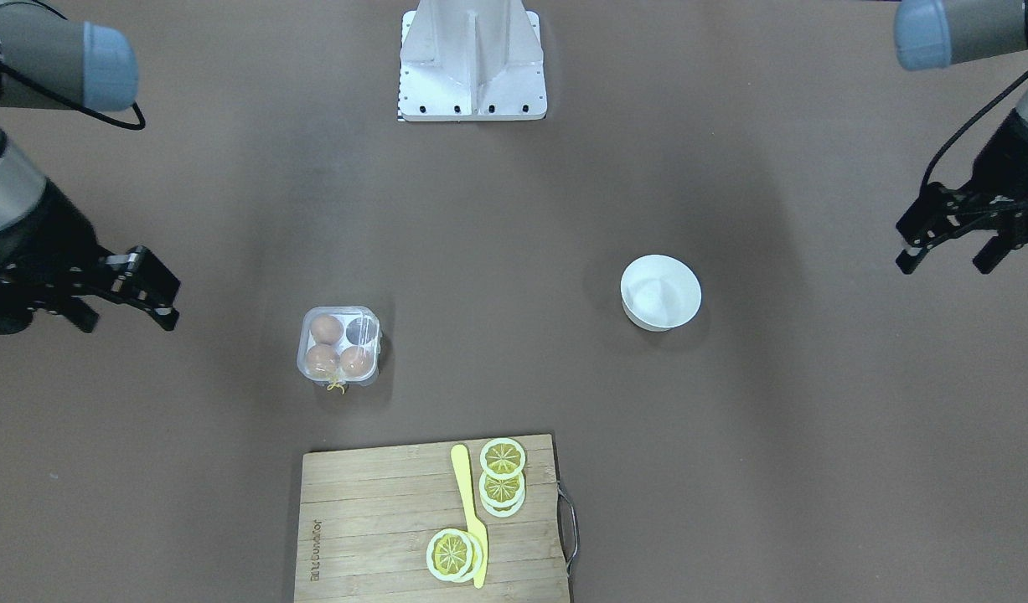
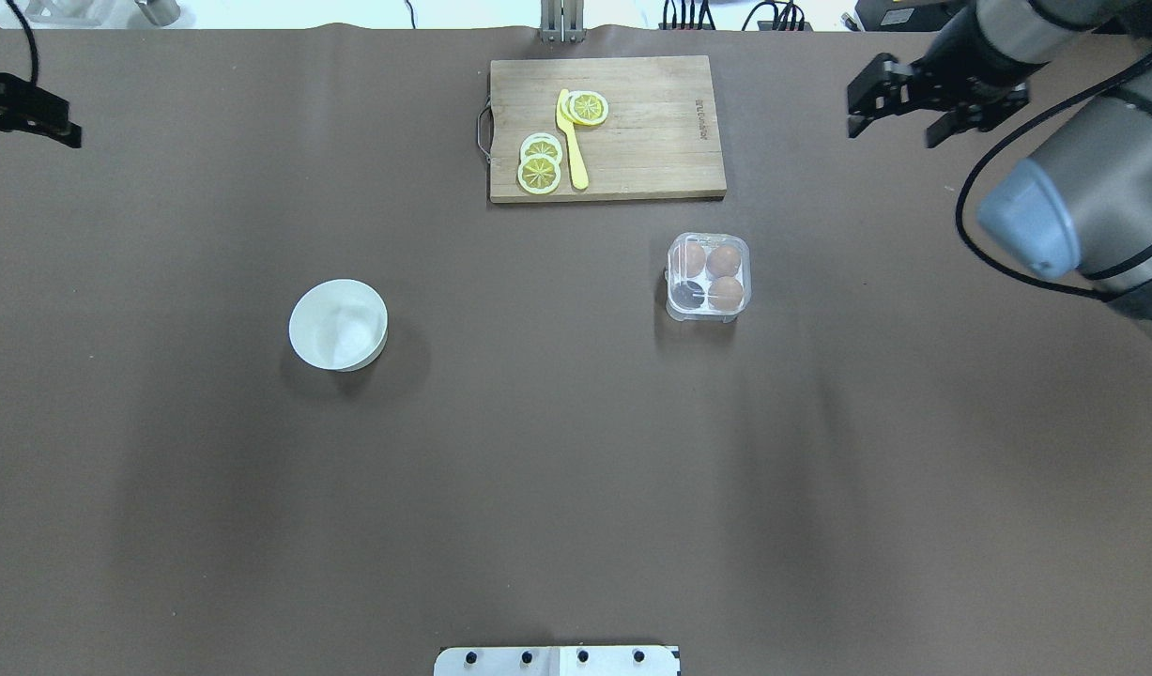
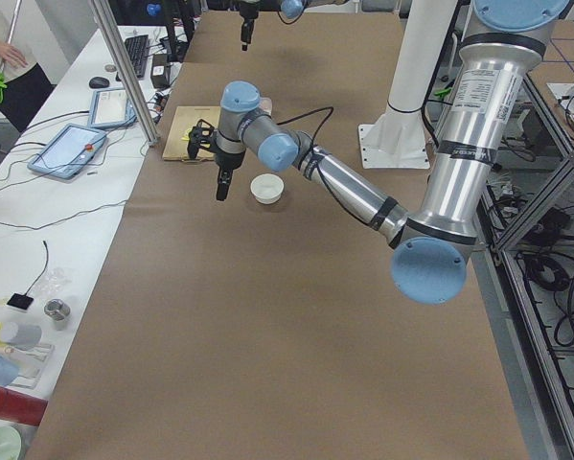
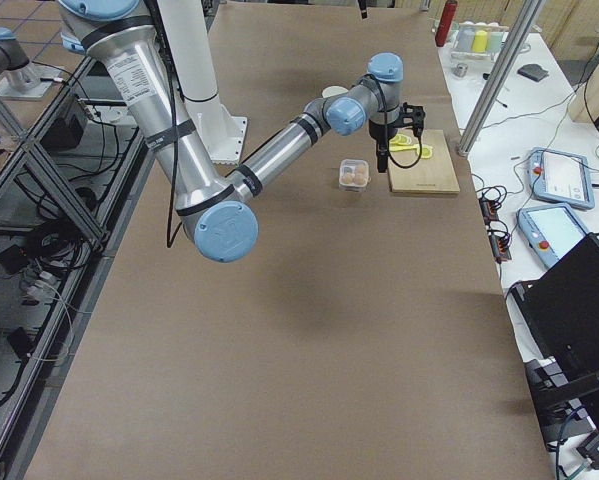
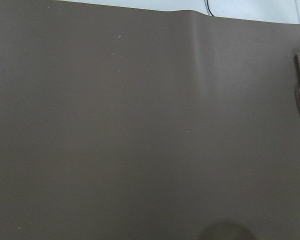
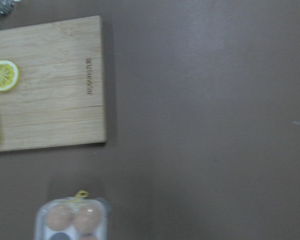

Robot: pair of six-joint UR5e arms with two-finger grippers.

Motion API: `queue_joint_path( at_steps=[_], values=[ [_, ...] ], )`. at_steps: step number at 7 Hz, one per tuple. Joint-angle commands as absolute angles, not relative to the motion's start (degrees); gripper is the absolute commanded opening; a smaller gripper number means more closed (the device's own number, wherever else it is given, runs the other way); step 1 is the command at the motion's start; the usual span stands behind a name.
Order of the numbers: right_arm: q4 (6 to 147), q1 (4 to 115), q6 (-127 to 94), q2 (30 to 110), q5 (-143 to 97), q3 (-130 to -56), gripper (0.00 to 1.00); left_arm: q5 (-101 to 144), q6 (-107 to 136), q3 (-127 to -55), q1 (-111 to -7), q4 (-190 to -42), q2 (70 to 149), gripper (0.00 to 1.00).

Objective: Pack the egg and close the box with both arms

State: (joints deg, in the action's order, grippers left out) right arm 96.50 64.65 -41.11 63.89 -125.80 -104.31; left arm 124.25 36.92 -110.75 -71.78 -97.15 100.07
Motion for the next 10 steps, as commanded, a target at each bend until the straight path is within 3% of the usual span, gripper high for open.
queue_joint_path(
  at_steps=[1, 2, 4, 6, 10],
  values=[
    [106.16, 74.75, -22.88, 67.58, -127.52, -106.08, 1.0, 129.26, 25.62, -108.48, -81.0, -96.86, 96.07, 0.98],
    [106.35, 77.14, -19.63, 71.5, -134.06, -104.87, 1.0, 131.11, 23.23, -104.54, -85.21, -97.12, 95.63, 0.98],
    [110.0, 87.33, -10.13, 77.49, -135.43, -109.99, 1.0, 135.52, 12.37, -118.16, -100.15, -85.95, 88.96, 0.98],
    [114.95, 87.36, -9.67, 80.23, -135.26, -115.39, 1.0, 134.83, 7.5, -113.15, -99.67, -82.79, 91.13, 0.98],
    [114.87, 88.06, 0.08, 82.7, -134.65, -111.37, 1.0, 133.94, -2.75, -104.71, -99.14, -82.71, 92.29, 0.98]
  ],
)
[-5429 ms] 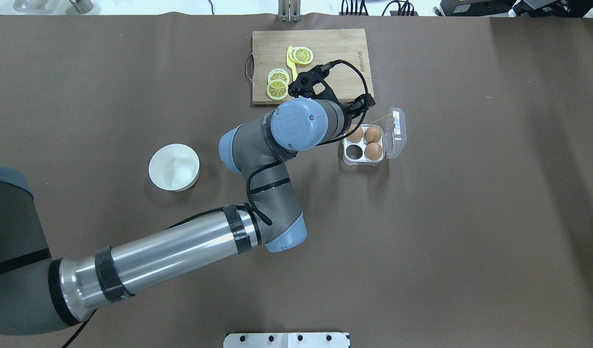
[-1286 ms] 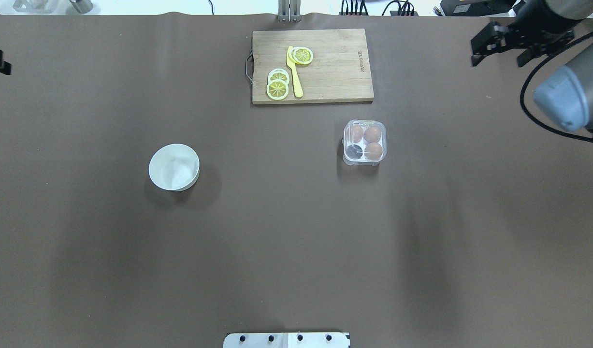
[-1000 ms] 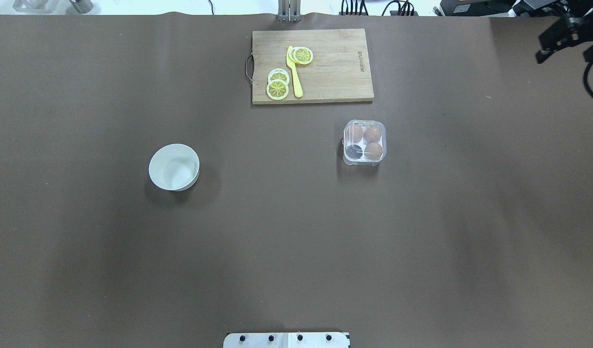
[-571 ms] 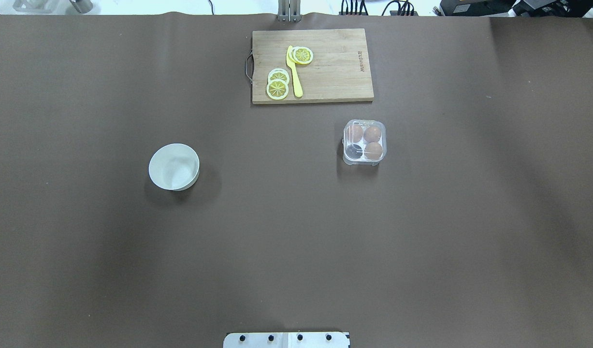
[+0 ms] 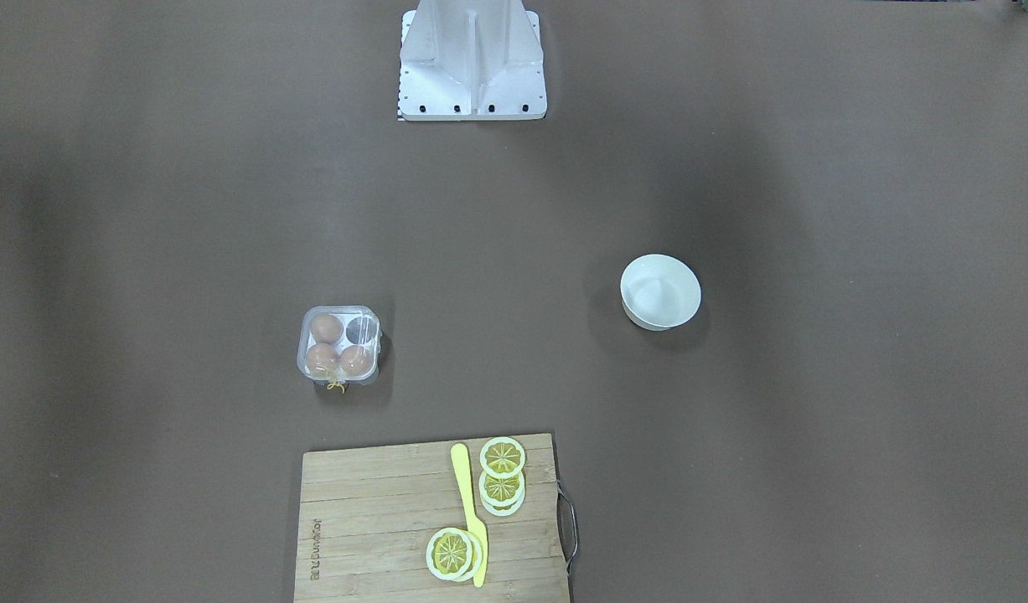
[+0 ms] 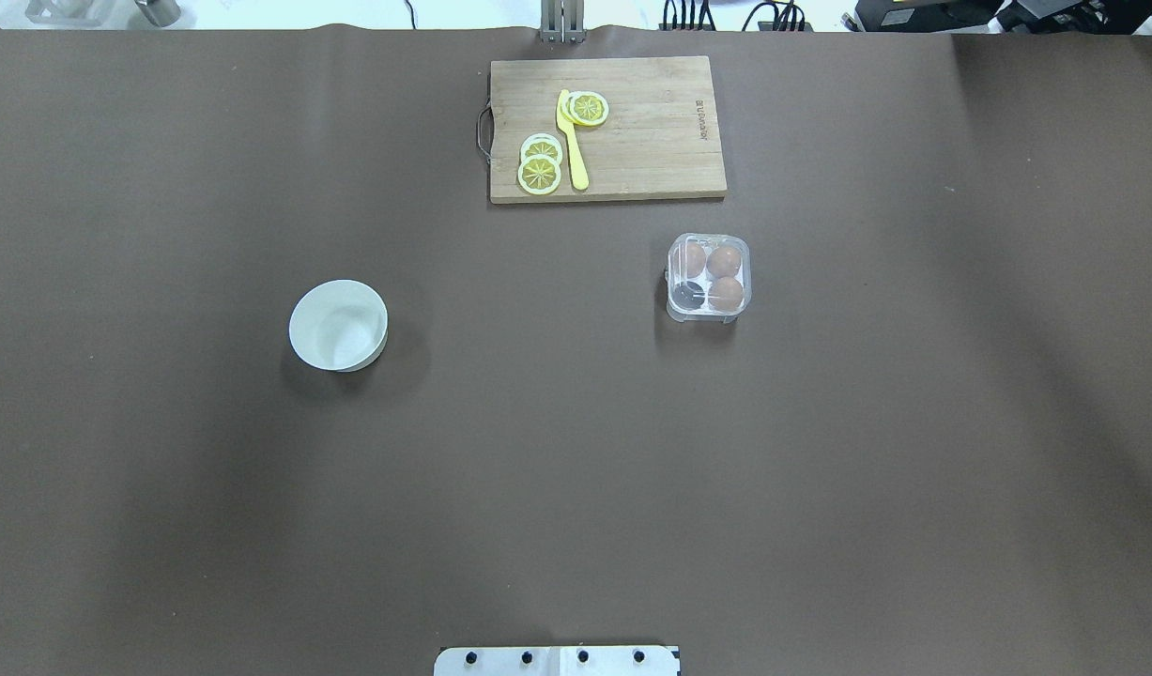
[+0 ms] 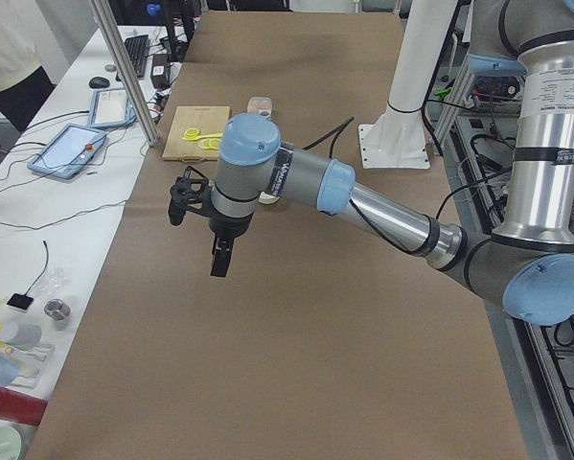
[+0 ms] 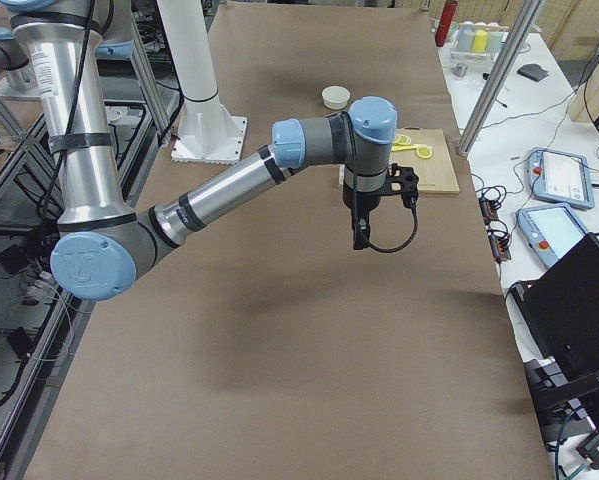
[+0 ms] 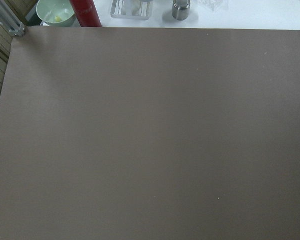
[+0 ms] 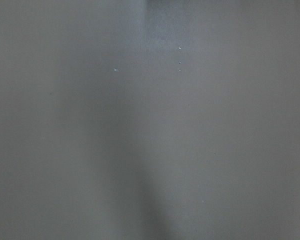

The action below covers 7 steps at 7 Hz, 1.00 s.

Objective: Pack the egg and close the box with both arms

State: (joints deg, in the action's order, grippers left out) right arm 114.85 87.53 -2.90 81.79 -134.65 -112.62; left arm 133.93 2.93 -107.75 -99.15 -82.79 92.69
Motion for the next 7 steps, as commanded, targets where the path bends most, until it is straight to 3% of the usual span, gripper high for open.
queue_joint_path(
  at_steps=[1, 7],
  values=[
    [114.44, 88.15, 0.44, 84.97, -135.43, -111.1, 1.0, 133.95, -5.86, -102.68, -99.23, -82.88, 91.68, 0.98],
    [114.08, 89.03, 3.16, 89.65, -134.74, -107.76, 1.0, 132.63, -5.8, -95.63, -98.96, -84.64, 89.83, 0.98]
  ],
)
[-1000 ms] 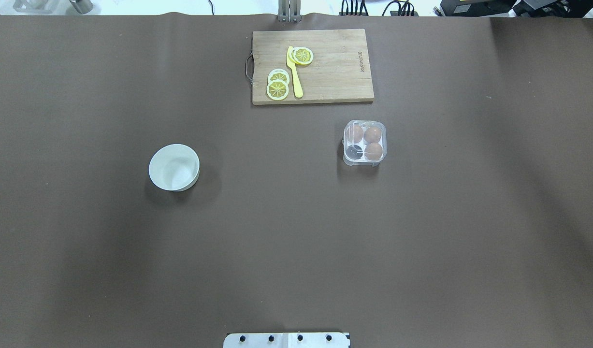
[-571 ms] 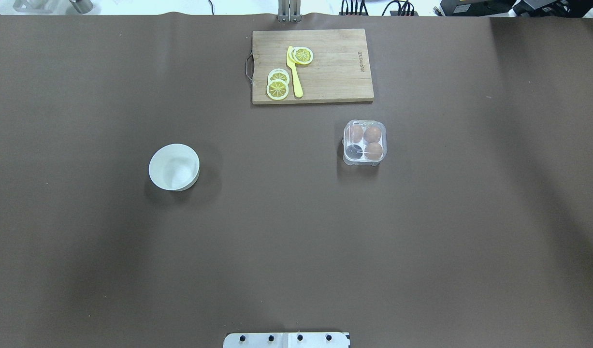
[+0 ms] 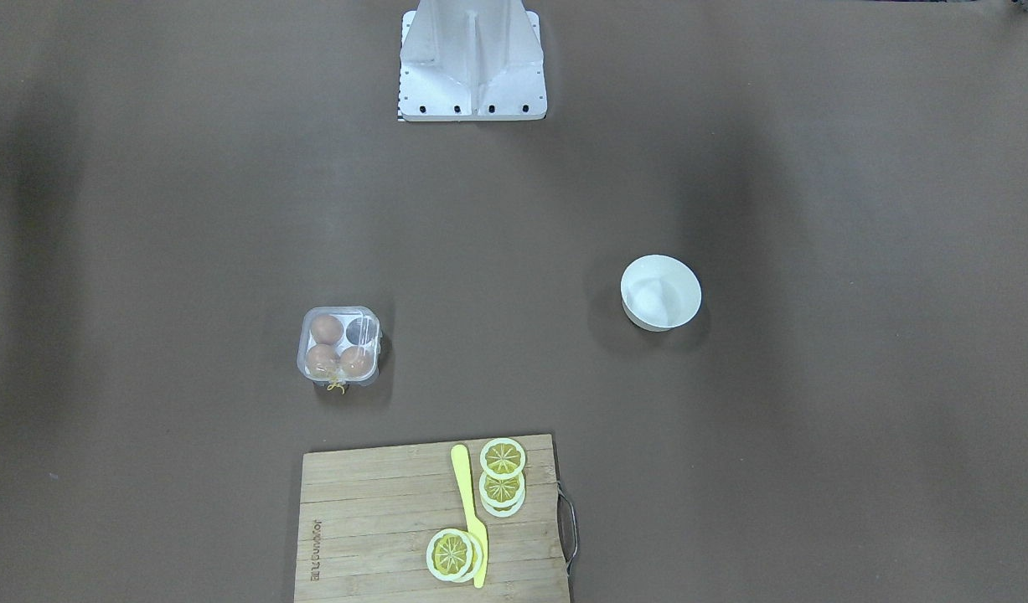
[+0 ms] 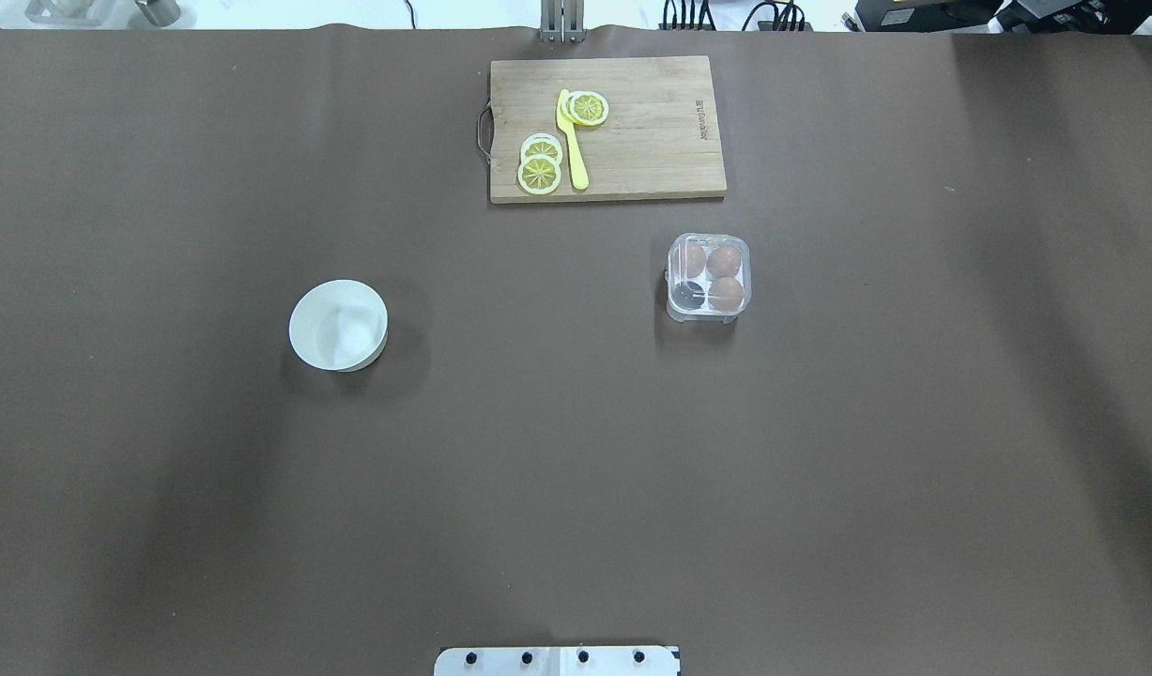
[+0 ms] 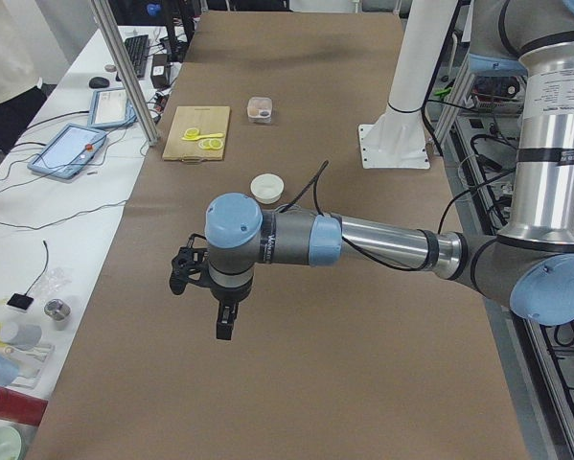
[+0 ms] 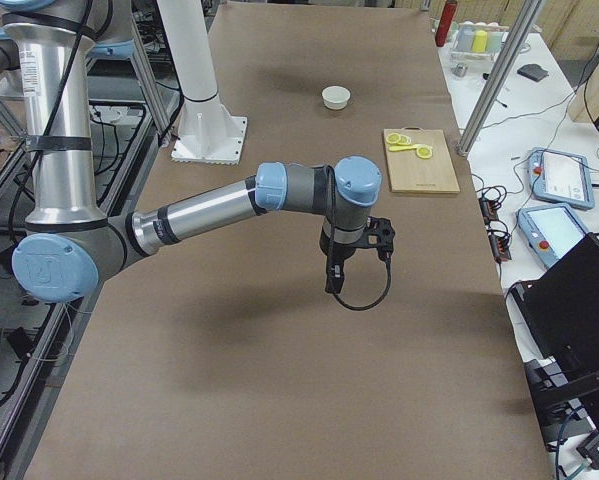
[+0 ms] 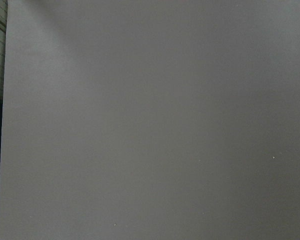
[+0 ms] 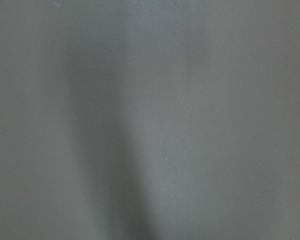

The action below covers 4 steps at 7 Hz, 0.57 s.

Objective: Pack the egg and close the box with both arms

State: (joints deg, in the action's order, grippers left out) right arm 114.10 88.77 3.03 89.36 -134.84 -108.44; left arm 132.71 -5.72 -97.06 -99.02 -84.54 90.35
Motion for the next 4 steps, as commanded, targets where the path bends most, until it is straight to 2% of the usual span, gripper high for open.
queue_joint_path(
  at_steps=[1, 4],
  values=[
    [114.08, 89.64, 4.03, 90.87, -134.82, -107.32, 1.0, 132.71, -5.63, -95.8, -98.96, -84.64, 89.39, 0.98],
    [114.08, 90.35, 4.39, 91.14, -134.82, -107.05, 1.0, 132.19, -5.01, -95.89, -98.88, -84.55, 89.91, 0.98]
  ],
)
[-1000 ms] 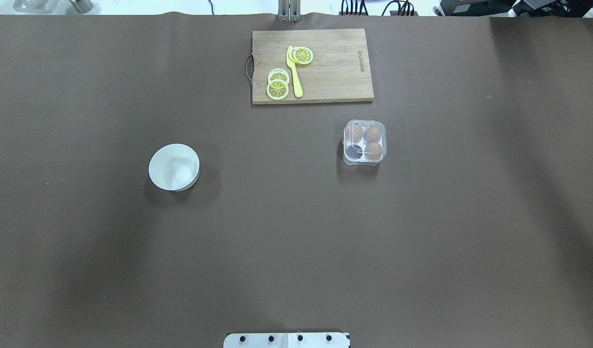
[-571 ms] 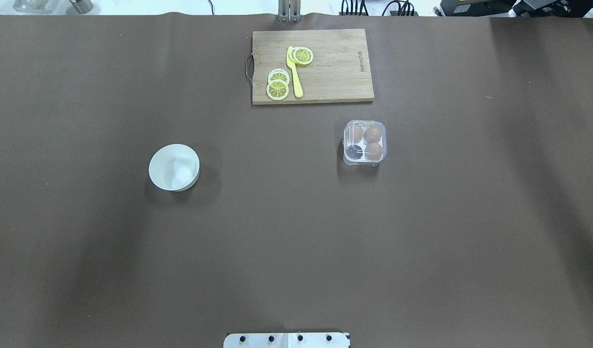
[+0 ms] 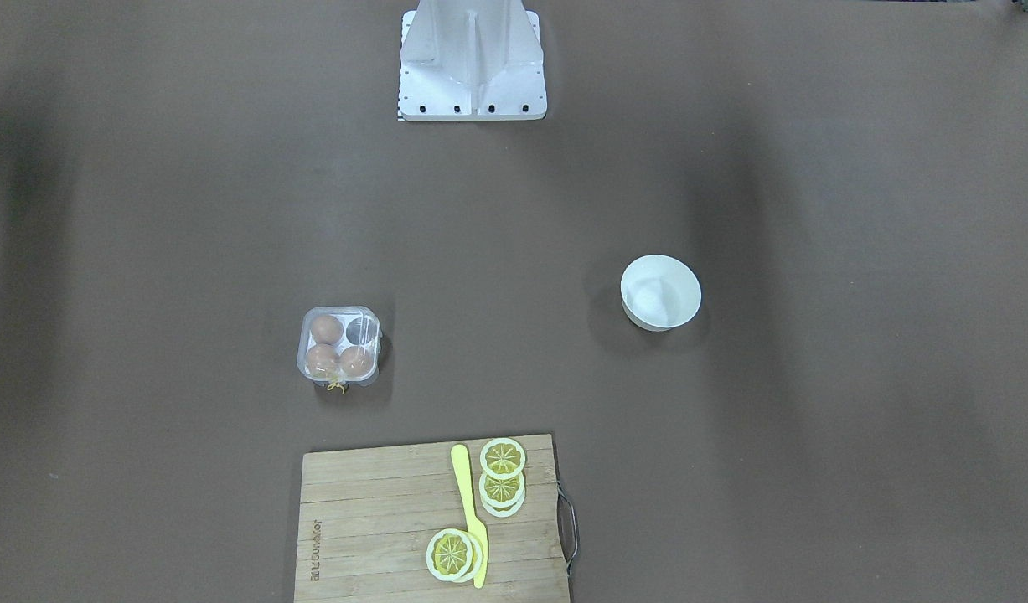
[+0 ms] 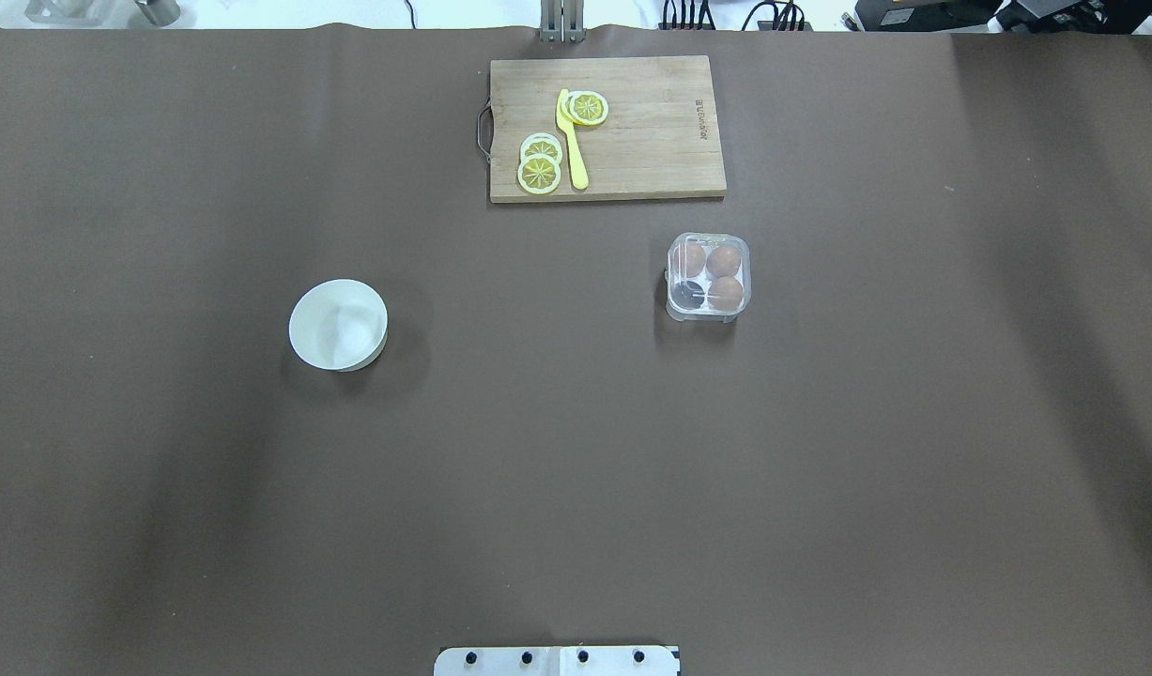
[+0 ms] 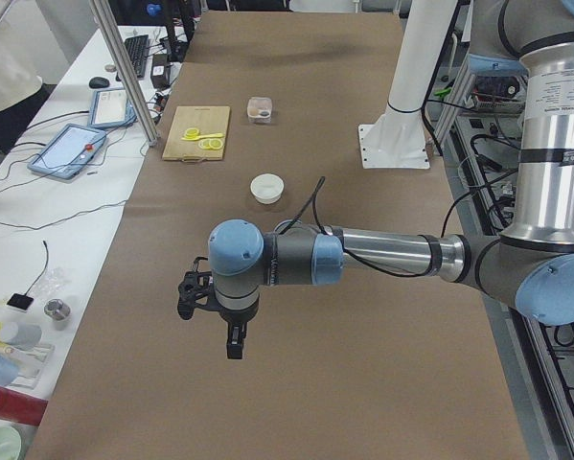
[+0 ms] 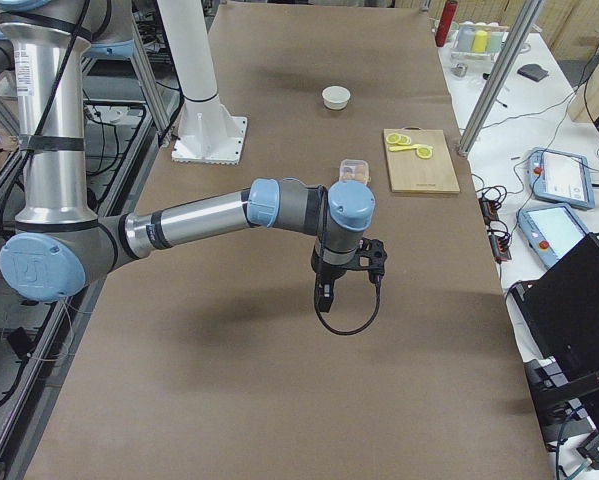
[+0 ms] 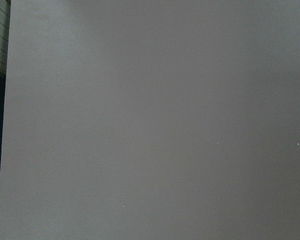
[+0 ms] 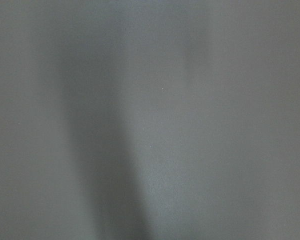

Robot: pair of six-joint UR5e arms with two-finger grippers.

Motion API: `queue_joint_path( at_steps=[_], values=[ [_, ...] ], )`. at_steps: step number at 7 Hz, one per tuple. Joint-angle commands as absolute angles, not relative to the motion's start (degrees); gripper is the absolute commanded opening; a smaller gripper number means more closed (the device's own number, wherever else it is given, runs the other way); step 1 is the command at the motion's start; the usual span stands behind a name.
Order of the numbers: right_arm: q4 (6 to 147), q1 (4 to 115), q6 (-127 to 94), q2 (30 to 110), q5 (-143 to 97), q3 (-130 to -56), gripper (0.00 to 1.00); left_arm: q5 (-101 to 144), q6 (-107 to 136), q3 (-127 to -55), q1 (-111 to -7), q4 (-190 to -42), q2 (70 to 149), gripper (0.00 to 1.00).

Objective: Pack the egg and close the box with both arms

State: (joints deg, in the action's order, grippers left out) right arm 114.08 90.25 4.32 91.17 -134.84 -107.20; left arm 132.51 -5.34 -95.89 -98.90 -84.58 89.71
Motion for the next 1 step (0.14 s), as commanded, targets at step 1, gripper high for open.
queue_joint_path(
  at_steps=[1],
  values=[
    [114.08, 90.61, 4.39, 91.14, -134.82, -107.14, 1.0, 132.19, -5.01, -95.89, -98.88, -84.55, 89.91, 0.98]
  ],
)
